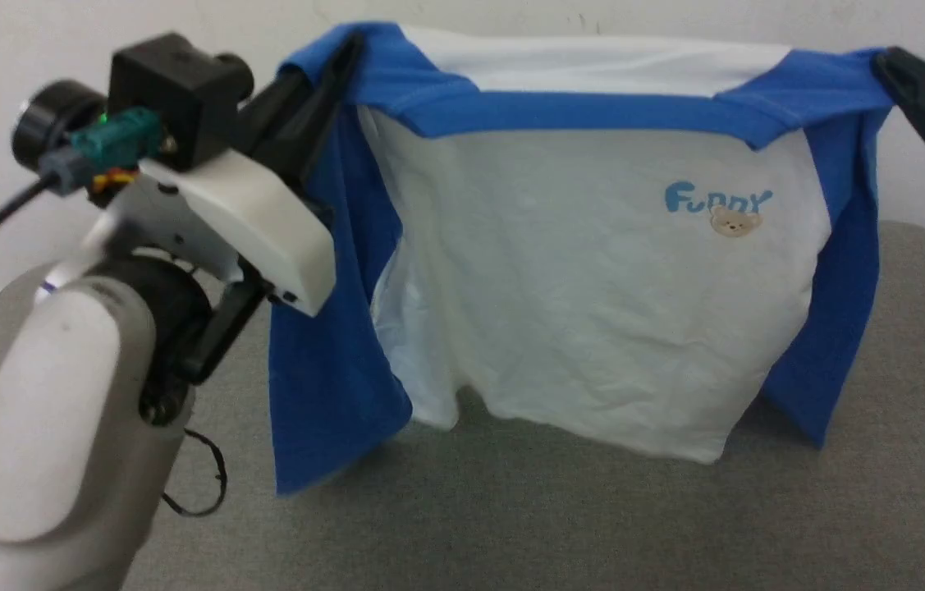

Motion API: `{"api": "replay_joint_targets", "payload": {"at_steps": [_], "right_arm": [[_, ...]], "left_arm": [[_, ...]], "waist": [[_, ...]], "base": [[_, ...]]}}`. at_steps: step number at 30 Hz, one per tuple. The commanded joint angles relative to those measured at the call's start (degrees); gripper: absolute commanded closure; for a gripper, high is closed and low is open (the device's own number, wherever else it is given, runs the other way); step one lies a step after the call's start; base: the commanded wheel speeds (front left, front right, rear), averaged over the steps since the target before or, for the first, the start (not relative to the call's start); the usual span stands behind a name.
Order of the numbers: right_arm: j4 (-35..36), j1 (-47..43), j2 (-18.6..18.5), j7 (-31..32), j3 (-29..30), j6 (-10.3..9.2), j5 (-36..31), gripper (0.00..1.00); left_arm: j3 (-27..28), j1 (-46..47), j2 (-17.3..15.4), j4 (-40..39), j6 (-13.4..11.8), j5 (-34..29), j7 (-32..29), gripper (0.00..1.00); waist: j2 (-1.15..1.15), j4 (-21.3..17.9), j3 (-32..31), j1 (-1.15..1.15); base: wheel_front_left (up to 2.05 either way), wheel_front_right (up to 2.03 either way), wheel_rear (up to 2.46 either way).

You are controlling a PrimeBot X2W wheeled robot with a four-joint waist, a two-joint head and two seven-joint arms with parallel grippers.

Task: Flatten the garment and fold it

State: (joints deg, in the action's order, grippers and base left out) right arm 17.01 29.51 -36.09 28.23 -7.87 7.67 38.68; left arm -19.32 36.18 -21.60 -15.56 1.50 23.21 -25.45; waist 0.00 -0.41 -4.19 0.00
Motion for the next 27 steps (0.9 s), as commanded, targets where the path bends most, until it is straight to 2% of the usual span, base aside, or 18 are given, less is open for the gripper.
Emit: {"api": "replay_joint_targets", "payload": {"at_steps": [1,8,15,21,27], "right_arm": [[-1.23,3.49,-1.38,0.77,-1.02,-0.19,1.08,1.00],[-5.79,15.01,-4.94,1.18,-6.96,-0.19,3.19,1.00],[-12.15,27.22,-6.52,-1.60,-12.86,-0.19,3.27,1.00],[-19.14,38.20,-6.28,-6.06,-17.39,-0.19,1.07,1.00],[-30.25,51.78,-3.84,-14.68,-22.41,-0.19,-3.11,1.00]], "left_arm": [[1.18,3.08,-1.26,1.29,0.46,-0.21,-0.61,1.00],[1.84,12.29,-2.72,4.49,2.01,-1.05,-1.98,1.00],[1.99,21.88,-4.07,9.51,3.28,-1.98,-3.22,1.00],[1.19,30.27,-4.07,15.10,4.08,-3.56,-2.19,1.00],[-0.08,41.33,-2.60,24.97,4.64,-6.05,2.26,1.00]], "waist": [[0.00,-0.34,0.41,0.00],[0.00,-0.87,3.72,0.00],[0.00,-1.56,11.37,0.00],[0.00,-2.48,18.73,0.00],[0.00,-3.77,27.04,0.00]], "base": [[0.00,0.00,0.00],[0.00,0.00,0.00],[0.00,0.00,0.00],[0.00,0.00,0.00],[0.00,0.00,0.00]]}}
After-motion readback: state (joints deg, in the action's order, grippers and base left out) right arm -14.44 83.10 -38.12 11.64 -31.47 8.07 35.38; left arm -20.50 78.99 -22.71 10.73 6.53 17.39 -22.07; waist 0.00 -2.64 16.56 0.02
